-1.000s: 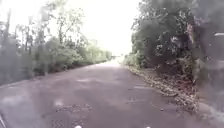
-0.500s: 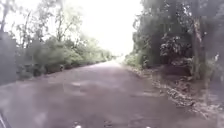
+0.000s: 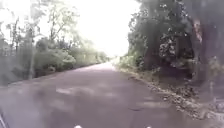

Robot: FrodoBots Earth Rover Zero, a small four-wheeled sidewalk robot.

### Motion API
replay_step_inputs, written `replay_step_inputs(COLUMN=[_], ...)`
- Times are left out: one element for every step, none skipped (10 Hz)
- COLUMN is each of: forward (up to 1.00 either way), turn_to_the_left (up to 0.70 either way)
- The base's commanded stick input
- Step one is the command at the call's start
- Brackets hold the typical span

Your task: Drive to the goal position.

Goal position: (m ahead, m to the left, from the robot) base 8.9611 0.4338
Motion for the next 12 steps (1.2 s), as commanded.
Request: replay_step_inputs(forward=[1.0, 1.0, 1.0, 1.0, 1.0, 1.0, 1.0, 1.0, 1.0, 1.0, 1.0, 1.0], turn_to_the_left=[-0.03, -0.03, -0.01, -0.01, -0.01, -0.01, -0.01, -0.01, -0.01, -0.01, -0.03, -0.09])
